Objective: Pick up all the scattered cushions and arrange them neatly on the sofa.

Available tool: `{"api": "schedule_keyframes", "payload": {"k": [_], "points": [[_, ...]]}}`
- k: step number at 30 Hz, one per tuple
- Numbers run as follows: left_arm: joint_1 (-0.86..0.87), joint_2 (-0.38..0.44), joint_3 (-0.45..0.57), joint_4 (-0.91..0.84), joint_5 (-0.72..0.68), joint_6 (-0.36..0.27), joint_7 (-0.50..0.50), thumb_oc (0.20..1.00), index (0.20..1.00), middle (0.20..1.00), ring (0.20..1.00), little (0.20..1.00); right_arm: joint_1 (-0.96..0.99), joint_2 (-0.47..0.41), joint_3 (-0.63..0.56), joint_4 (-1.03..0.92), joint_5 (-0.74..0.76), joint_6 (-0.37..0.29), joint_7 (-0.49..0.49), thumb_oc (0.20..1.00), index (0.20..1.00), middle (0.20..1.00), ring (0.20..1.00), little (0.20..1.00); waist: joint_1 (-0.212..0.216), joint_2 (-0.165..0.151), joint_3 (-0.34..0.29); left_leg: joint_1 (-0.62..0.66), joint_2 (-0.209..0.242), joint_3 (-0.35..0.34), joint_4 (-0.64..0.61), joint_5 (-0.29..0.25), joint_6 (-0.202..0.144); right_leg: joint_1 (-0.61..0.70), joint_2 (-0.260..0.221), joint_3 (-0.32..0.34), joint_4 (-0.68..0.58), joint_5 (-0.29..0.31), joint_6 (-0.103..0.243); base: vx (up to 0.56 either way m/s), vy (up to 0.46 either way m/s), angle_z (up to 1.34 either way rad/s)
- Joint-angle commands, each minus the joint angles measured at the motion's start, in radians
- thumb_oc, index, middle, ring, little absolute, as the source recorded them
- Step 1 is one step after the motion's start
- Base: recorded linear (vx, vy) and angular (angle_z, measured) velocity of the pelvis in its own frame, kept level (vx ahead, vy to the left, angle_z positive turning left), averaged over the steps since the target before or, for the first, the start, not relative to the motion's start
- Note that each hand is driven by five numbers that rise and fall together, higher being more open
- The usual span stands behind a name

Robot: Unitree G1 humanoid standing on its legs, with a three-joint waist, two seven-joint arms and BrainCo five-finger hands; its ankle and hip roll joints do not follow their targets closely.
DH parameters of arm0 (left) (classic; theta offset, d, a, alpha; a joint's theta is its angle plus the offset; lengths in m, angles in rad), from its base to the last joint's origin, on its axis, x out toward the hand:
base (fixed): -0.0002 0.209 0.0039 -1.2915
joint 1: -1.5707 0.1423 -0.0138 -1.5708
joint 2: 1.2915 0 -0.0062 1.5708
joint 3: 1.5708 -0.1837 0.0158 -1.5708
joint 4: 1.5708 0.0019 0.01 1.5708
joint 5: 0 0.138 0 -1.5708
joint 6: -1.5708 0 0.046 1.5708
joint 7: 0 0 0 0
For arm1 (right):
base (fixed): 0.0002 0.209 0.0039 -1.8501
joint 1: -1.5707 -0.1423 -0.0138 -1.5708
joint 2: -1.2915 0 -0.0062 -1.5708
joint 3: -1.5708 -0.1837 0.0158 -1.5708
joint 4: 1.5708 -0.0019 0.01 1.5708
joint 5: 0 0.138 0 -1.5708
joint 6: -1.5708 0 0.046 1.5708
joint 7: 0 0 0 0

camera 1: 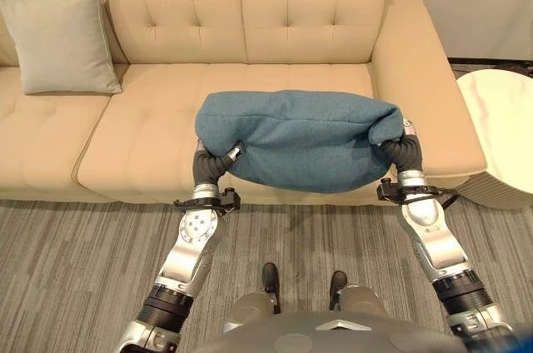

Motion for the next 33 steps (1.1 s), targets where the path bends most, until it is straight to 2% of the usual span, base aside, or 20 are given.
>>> {"api": "schedule_keyframes", "payload": {"k": [1, 2, 4, 7, 9, 11, 13, 15, 16, 18, 19, 21, 25, 28, 29, 32, 33], "points": [[-0.054, 0.032, 0.014, -0.068, 0.066, -0.080, -0.034, 0.200, 0.200, 0.200, 0.200, 0.200, -0.072, 0.033, -0.025, -0.102, -0.032, -0.099, 0.016, 0.200, 0.200, 0.200, 0.200, 0.200, 0.012, -0.026, 0.000, 0.038, -0.020, -0.057, 0.037, -0.123, 0.002, -0.057, 0.025, 0.080, 0.127, 0.050, 0.085, 0.05, 0.057, -0.15], [-0.053, 0.032, 0.014, -0.068, 0.066, -0.080, -0.034, 0.200, 0.200, 0.200, 0.200, 0.200, -0.072, 0.033, -0.025, -0.102, -0.032, -0.099, 0.016, 0.200, 0.200, 0.200, 0.200, 0.200, 0.013, -0.026, -0.001, 0.039, -0.020, -0.055, 0.036, -0.123, 0.002, -0.058, 0.026, 0.081, 0.129, 0.049, 0.084, 0.09, 0.003, -0.12], [-0.043, 0.028, 0.012, -0.071, 0.062, -0.085, -0.040, 0.200, 0.200, 0.200, 0.200, 0.200, -0.073, 0.028, -0.009, -0.107, -0.038, -0.101, 0.020, 0.200, 0.200, 0.200, 0.200, 0.200, 0.012, -0.025, -0.008, 0.048, -0.029, -0.064, 0.021, -0.125, 0.002, -0.083, 0.055, 0.093, 0.069, 0.044, 0.067, 0.13, -0.031, 0.04], [-0.051, 0.027, 0.021, -0.067, 0.048, -0.083, -0.045, 0.200, 0.200, 0.200, 0.200, 0.200, -0.088, 0.015, -0.005, -0.113, -0.033, -0.097, 0.021, 0.200, 0.200, 0.200, 0.200, 0.200, 0.005, -0.034, -0.003, 0.056, -0.042, -0.081, 0.021, -0.136, -0.001, -0.133, 0.067, 0.078, -0.053, 0.095, 0.064, 0.17, -0.106, 0.03], [-0.044, 0.021, 0.022, -0.065, 0.054, -0.082, -0.063, 0.200, 0.200, 0.200, 0.200, 0.200, -0.066, 0.012, -0.013, -0.118, -0.034, -0.098, 0.028, 0.200, 0.200, 0.200, 0.200, 0.200, -0.003, -0.045, -0.010, 0.066, -0.050, -0.092, 0.035, -0.159, -0.008, -0.096, 0.075, 0.086, -0.115, 0.096, 0.055, 0.18, -0.129, 0.17], [-0.042, 0.004, 0.016, -0.060, 0.039, -0.088, -0.068, 0.200, 0.200, 0.200, 0.200, 0.200, -0.046, 0.005, -0.033, -0.113, -0.035, -0.098, 0.026, 0.200, 0.200, 0.200, 0.200, 0.200, -0.011, -0.055, -0.014, 0.056, -0.052, -0.096, 0.094, -0.188, -0.025, -0.066, 0.082, 0.088, -0.136, 0.098, 0.044, 0.20, -0.186, 0.39], [-0.031, -0.009, 0.003, -0.059, 0.023, -0.086, -0.090, 0.200, 0.200, 0.200, 0.200, 0.200, -0.013, -0.011, -0.059, -0.119, -0.030, -0.099, 0.027, 0.200, 0.200, 0.200, 0.200, 0.200, -0.024, -0.073, -0.020, 0.004, -0.046, -0.079, 0.243, -0.226, -0.058, 0.009, 0.076, 0.056, -0.203, 0.096, 0.030, 0.22, -0.225, 0.70], [-0.027, -0.013, 0.000, -0.055, 0.020, -0.084, -0.093, 0.200, 0.200, 0.200, 0.200, 0.200, 0.005, -0.017, -0.072, -0.121, -0.017, -0.098, 0.026, 0.200, 0.200, 0.200, 0.200, 0.200, -0.026, -0.080, -0.020, -0.055, -0.027, -0.058, 0.353, -0.212, -0.077, 0.043, 0.068, 0.043, -0.227, 0.088, 0.019, 0.15, -0.131, 0.69], [-0.015, -0.009, -0.003, -0.047, 0.023, -0.071, -0.104, 0.200, 0.200, 0.200, 0.200, 0.200, 0.013, -0.022, -0.077, -0.122, -0.014, -0.091, 0.027, 0.200, 0.200, 0.200, 0.200, 0.200, -0.012, -0.093, -0.017, -0.149, 0.007, -0.024, 0.338, -0.195, -0.065, 0.073, 0.066, 0.034, -0.244, 0.072, 0.013, 0.14, -0.089, 0.34], [-0.010, -0.008, -0.003, -0.047, 0.026, -0.065, -0.107, 0.200, 0.200, 0.200, 0.200, 0.200, 0.017, -0.024, -0.078, -0.124, -0.017, -0.090, 0.028, 0.200, 0.200, 0.200, 0.200, 0.200, -0.011, -0.093, -0.020, -0.148, 0.013, -0.024, 0.299, -0.170, -0.065, 0.080, 0.069, 0.032, -0.249, 0.068, 0.015, 0.13, -0.022, 0.11], [-0.011, -0.003, 0.000, -0.043, 0.028, -0.059, -0.109, 0.200, 0.200, 0.200, 0.200, 0.200, 0.021, -0.026, -0.081, -0.125, -0.014, -0.091, 0.030, 0.200, 0.200, 0.200, 0.200, 0.200, -0.007, -0.088, -0.020, -0.166, 0.031, -0.016, 0.242, -0.119, -0.072, 0.094, 0.075, 0.030, -0.253, 0.053, 0.014, 0.15, 0.037, -0.08], [-0.010, -0.001, 0.004, -0.048, 0.031, -0.057, -0.104, 0.200, 0.200, 0.200, 0.200, 0.200, 0.020, -0.017, -0.082, -0.123, -0.002, -0.089, 0.023, 0.200, 0.200, 0.200, 0.200, 0.200, 0.004, -0.089, -0.013, -0.212, 0.041, -0.022, 0.239, -0.081, -0.080, 0.118, 0.084, 0.041, -0.253, 0.033, 0.005, 0.18, 0.074, -0.10], [0.014, -0.002, 0.008, -0.065, 0.029, -0.062, -0.104, 0.200, 0.200, 0.200, 0.200, 0.200, 0.019, -0.006, -0.076, -0.128, -0.007, -0.091, 0.028, 0.200, 0.200, 0.200, 0.200, 0.200, 0.014, -0.080, -0.031, -0.162, 0.030, -0.028, 0.187, -0.089, -0.074, 0.140, 0.082, 0.052, -0.243, 0.018, 0.010, 0.20, 0.121, -0.29], [0.015, 0.012, 0.009, -0.077, 0.033, -0.067, -0.099, 0.200, 0.200, 0.200, 0.200, 0.200, -0.002, 0.008, -0.065, -0.128, -0.015, -0.089, 0.031, 0.200, 0.200, 0.200, 0.200, 0.200, 0.022, -0.071, -0.043, -0.095, 0.005, -0.014, 0.141, -0.107, -0.047, 0.134, 0.061, 0.080, -0.177, 0.008, 0.028, 0.18, 0.193, -0.37], [0.013, 0.017, 0.010, -0.078, 0.035, -0.069, -0.097, 0.200, 0.200, 0.200, 0.200, 0.200, -0.007, 0.014, -0.061, -0.128, -0.012, -0.089, 0.036, 0.200, 0.200, 0.200, 0.200, 0.200, 0.023, -0.069, -0.046, -0.081, -0.001, -0.008, 0.130, -0.111, -0.039, 0.126, 0.054, 0.085, -0.149, 0.008, 0.035, 0.14, 0.214, -0.16], [0.001, 0.036, 0.018, -0.078, 0.041, -0.073, -0.090, 0.200, 0.200, 0.200, 0.200, 0.200, -0.028, 0.036, -0.044, -0.126, -0.009, -0.096, 0.052, 0.200, 0.200, 0.200, 0.200, 0.200, 0.016, -0.048, -0.029, -0.038, -0.012, 0.004, 0.099, -0.126, 0.000, 0.013, 0.042, 0.113, 0.073, 0.039, 0.073, 0.10, 0.192, -0.12], [-0.001, 0.035, 0.017, -0.077, 0.042, -0.078, -0.088, 0.200, 0.200, 0.200, 0.200, 0.200, -0.037, 0.044, -0.034, -0.124, -0.010, -0.097, 0.052, 0.200, 0.200, 0.200, 0.200, 0.200, 0.018, -0.043, -0.029, -0.015, -0.018, 0.017, 0.082, -0.134, 0.004, -0.013, 0.029, 0.089, 0.063, 0.045, 0.075, 0.12, 0.119, -0.21]]}}
